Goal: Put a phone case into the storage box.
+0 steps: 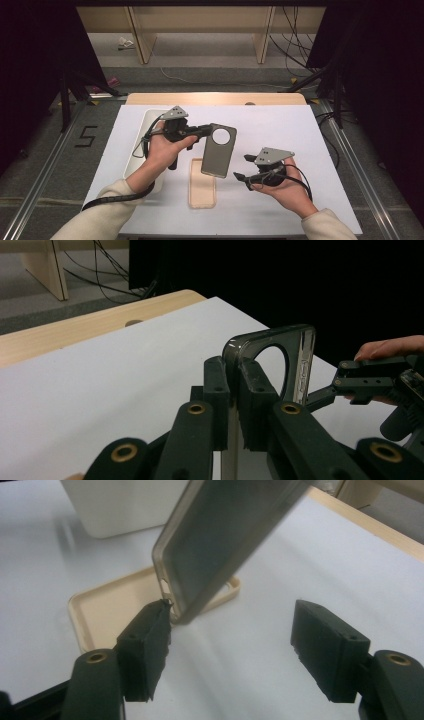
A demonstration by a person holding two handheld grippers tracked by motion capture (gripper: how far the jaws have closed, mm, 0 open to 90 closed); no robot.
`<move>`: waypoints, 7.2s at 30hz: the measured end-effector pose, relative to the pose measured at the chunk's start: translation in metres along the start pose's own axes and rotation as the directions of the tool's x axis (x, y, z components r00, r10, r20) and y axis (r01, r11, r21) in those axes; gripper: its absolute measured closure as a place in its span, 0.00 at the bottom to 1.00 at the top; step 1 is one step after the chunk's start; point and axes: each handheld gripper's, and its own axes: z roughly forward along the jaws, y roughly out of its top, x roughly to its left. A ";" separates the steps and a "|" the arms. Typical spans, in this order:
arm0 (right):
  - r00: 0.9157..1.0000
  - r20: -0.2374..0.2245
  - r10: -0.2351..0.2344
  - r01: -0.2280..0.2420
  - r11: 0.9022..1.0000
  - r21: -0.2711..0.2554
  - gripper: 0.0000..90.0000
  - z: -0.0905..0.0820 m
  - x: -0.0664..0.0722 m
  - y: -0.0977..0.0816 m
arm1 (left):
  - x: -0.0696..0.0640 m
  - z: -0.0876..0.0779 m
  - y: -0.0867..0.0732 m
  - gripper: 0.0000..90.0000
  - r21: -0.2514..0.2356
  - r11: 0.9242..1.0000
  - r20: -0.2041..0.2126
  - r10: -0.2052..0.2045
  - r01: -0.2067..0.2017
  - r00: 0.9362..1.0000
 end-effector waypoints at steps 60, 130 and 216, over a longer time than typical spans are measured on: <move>0.976 0.099 0.197 -0.185 0.976 -0.116 0.24 -0.043 -0.026 -0.031 | 0.055 -0.107 0.009 0.93 -0.186 0.982 -0.123 -0.005 -0.018 0.992; 0.968 0.124 0.218 -0.204 0.972 -0.117 0.24 -0.042 -0.029 -0.034 | 0.120 -0.143 0.034 0.92 -0.178 0.982 -0.176 0.033 -0.065 0.984; 0.967 0.127 0.220 -0.206 0.972 -0.117 0.23 -0.042 -0.030 -0.035 | 0.185 -0.093 0.029 0.92 -0.067 0.997 -0.254 0.018 -0.036 0.967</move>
